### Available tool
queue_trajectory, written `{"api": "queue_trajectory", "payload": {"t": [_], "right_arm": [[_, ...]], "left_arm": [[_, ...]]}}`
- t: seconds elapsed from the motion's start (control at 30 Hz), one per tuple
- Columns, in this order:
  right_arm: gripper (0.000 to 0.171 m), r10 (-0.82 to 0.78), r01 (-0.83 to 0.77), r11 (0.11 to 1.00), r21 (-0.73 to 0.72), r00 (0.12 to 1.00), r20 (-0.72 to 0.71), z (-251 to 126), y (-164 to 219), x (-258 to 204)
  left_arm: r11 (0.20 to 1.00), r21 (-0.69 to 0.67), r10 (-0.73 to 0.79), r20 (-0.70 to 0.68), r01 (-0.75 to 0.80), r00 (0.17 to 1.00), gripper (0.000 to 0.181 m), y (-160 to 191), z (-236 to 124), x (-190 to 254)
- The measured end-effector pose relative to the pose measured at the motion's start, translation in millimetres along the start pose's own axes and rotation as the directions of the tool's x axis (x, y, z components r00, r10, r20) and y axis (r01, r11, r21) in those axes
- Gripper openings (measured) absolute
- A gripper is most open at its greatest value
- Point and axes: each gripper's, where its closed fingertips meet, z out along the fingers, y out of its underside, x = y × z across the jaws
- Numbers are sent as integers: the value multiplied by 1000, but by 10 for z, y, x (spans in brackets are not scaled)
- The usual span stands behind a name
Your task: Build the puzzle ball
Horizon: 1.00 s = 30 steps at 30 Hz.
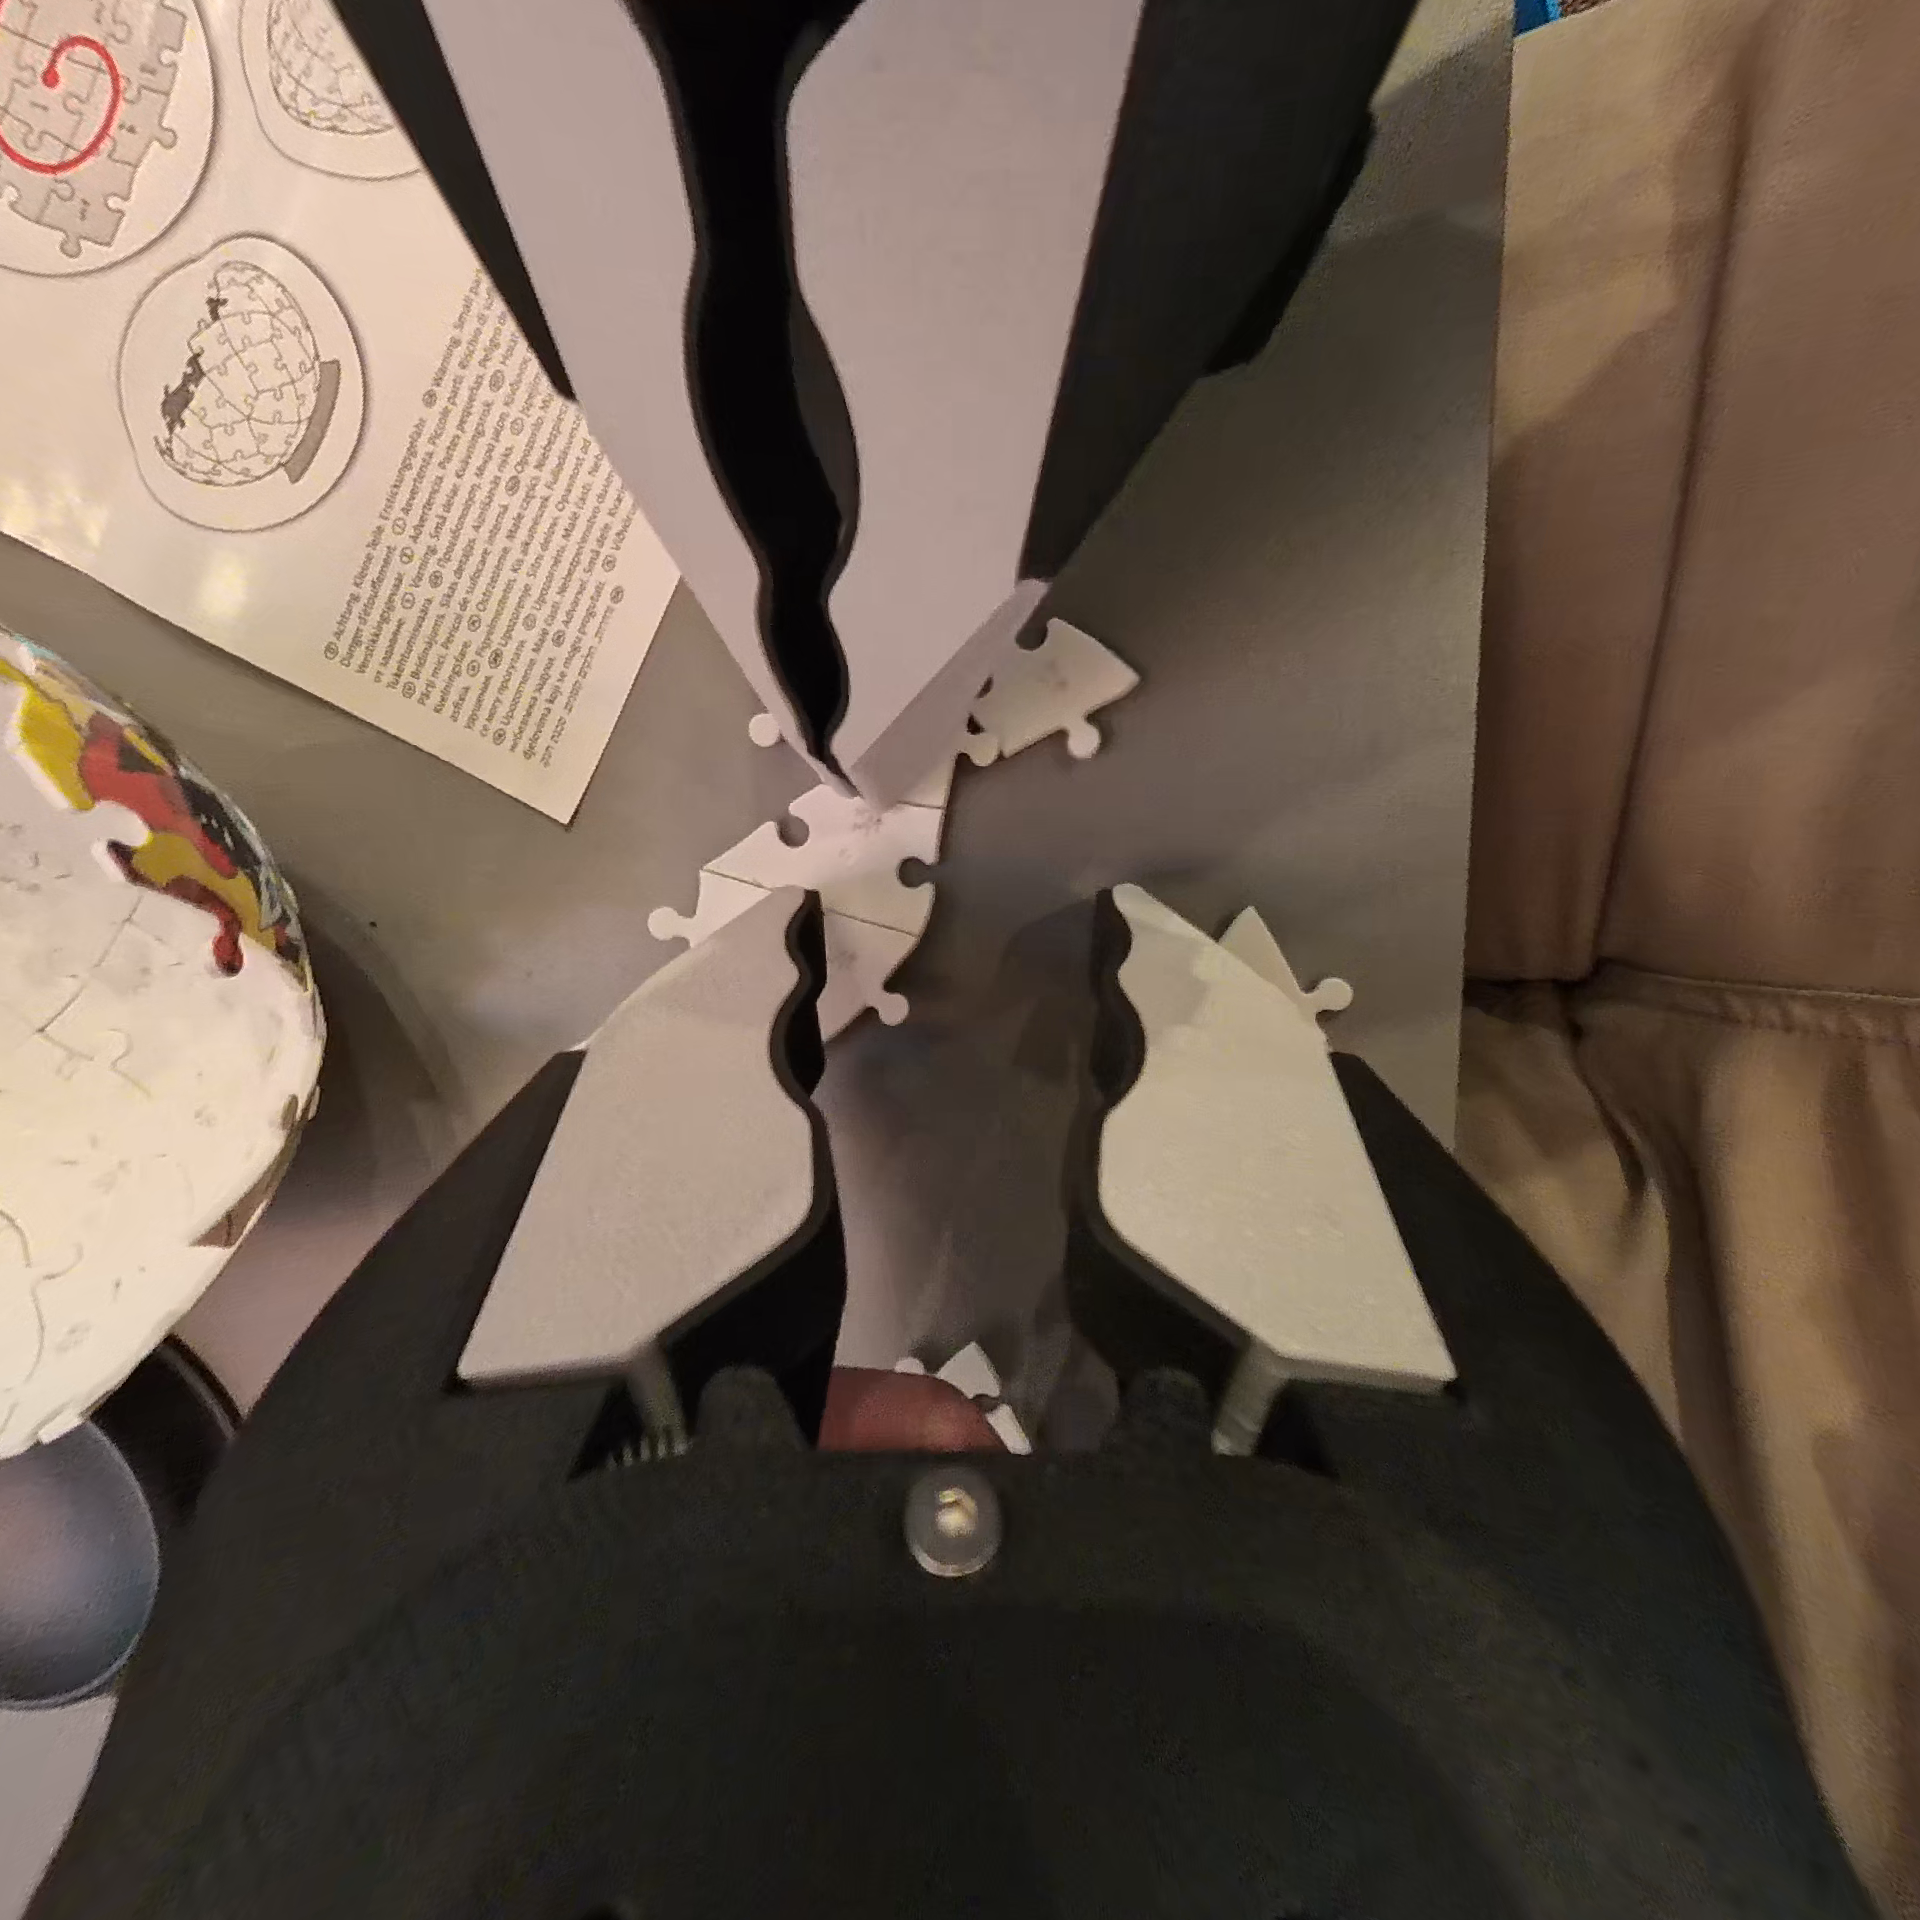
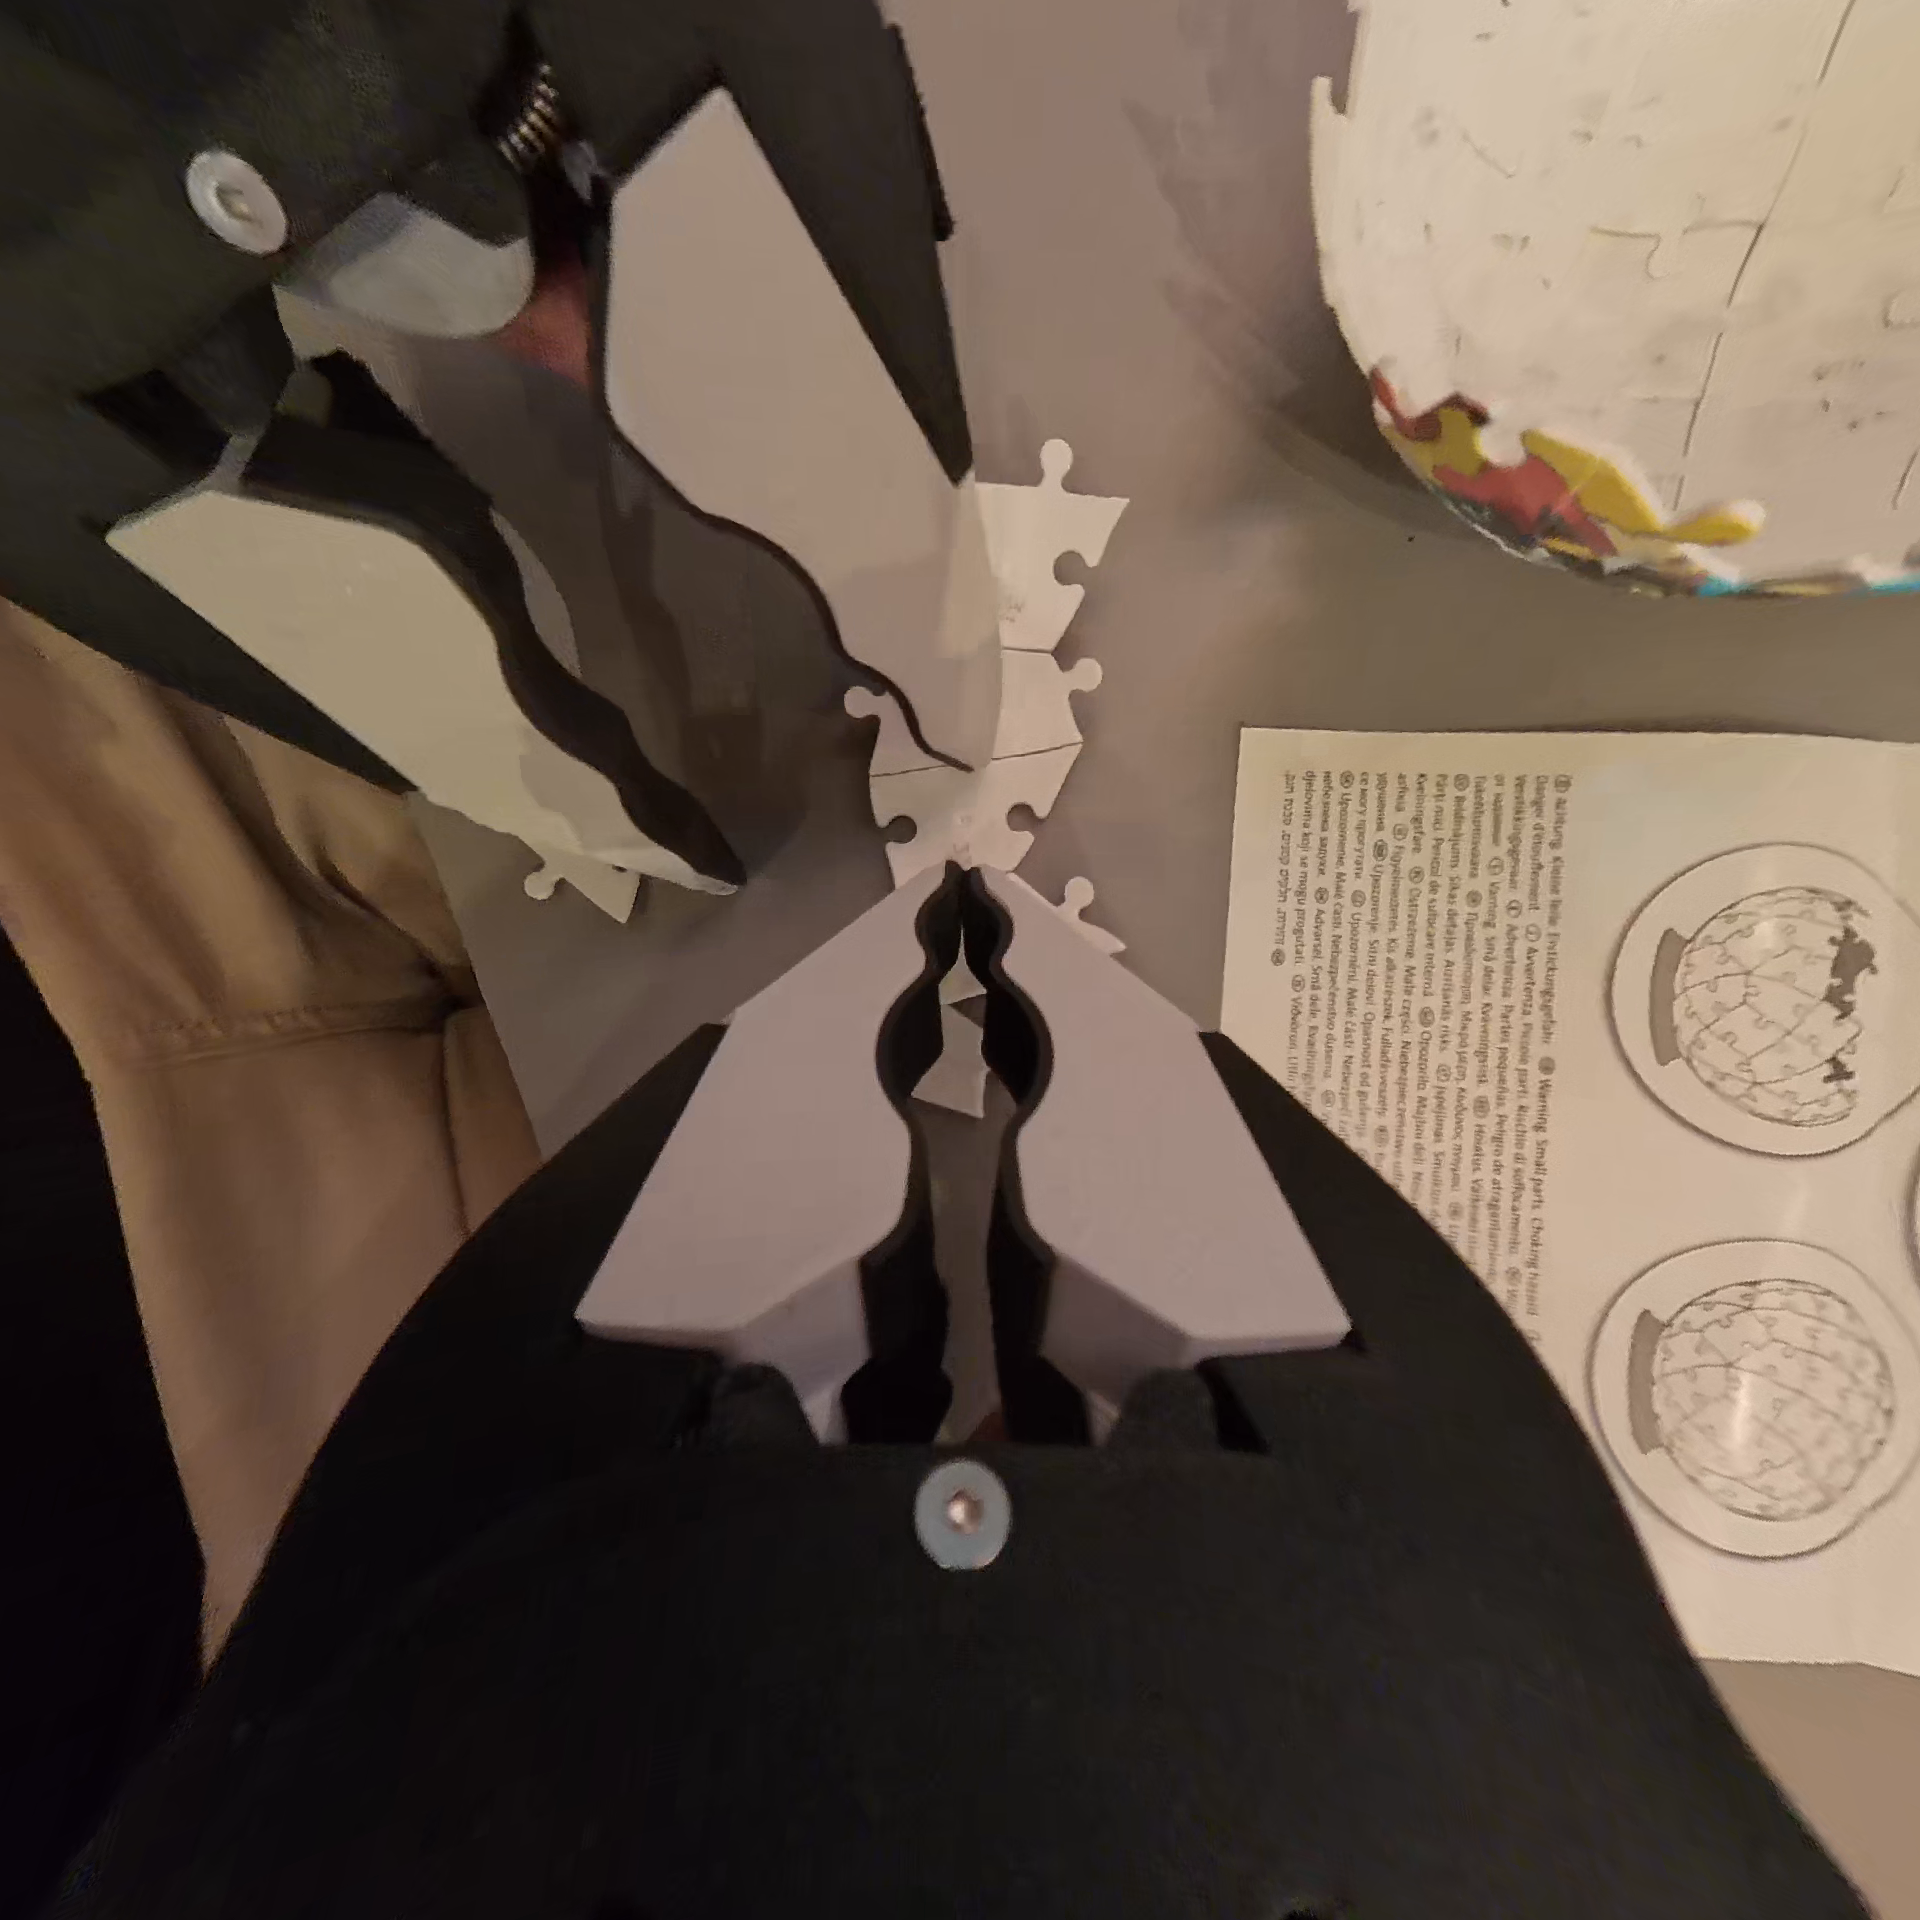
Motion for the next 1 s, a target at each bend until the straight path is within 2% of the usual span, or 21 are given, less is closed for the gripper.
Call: {"api": "queue_trajectory", "payload": {"t": [0.03,0.3,0.47,0.73,1.0], "right_arm": [[0,14,-14,1000,0,1000,5,0,0,0],[0,108,-111,993,35,992,68,-1,-8,-1],[0,118,-121,992,42,990,73,-27,-5,10],[0,94,-97,993,65,994,52,-108,-26,40],[0,57,-59,997,55,998,32,-108,-29,65]], "left_arm": [[1000,-1,3,-1,-3,1000,49,0,0,2],[1000,-2,-20,0,20,1000,51,40,-37,-16],[996,71,-61,39,58,997,52,-11,-161,-80],[966,101,-252,156,238,955,57,199,-369,-283],[893,117,-449,175,434,876,62,365,-284,-322]]}}
